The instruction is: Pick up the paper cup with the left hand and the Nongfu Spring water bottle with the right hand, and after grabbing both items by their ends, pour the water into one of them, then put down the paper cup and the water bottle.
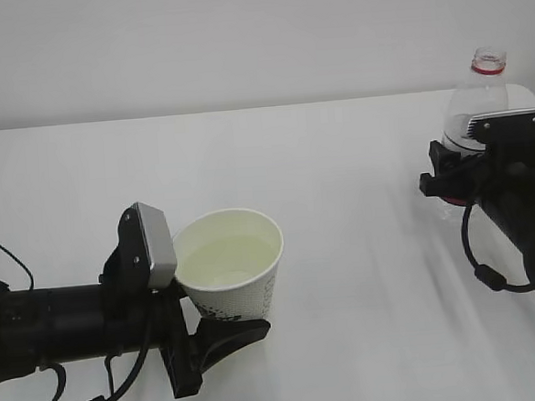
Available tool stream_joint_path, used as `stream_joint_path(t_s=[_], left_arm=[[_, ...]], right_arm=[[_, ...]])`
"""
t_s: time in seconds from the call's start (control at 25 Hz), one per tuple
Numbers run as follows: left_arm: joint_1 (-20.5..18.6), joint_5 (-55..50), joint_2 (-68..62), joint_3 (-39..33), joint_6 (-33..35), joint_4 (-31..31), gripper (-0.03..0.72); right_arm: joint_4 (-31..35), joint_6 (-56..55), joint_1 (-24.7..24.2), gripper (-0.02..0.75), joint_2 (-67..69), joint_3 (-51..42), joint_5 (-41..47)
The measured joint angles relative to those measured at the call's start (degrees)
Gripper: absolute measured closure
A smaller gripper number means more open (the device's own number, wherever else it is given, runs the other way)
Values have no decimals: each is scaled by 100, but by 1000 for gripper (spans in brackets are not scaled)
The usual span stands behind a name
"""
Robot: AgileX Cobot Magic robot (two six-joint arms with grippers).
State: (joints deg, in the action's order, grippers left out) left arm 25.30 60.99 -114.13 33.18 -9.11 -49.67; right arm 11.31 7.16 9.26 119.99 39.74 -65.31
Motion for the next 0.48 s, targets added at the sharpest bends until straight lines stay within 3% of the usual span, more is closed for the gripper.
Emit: stream_joint_path(t_s=[0.28, 0.48], left_arm=[[0, 0, 0, 0, 0, 0, 178], [0, -10, 0, 0, 0, 13, 178]], right_arm=[[0, 227, 0, 122, 0, -33, -22], [-12, 290, 0, 106, 0, -33, -22]])
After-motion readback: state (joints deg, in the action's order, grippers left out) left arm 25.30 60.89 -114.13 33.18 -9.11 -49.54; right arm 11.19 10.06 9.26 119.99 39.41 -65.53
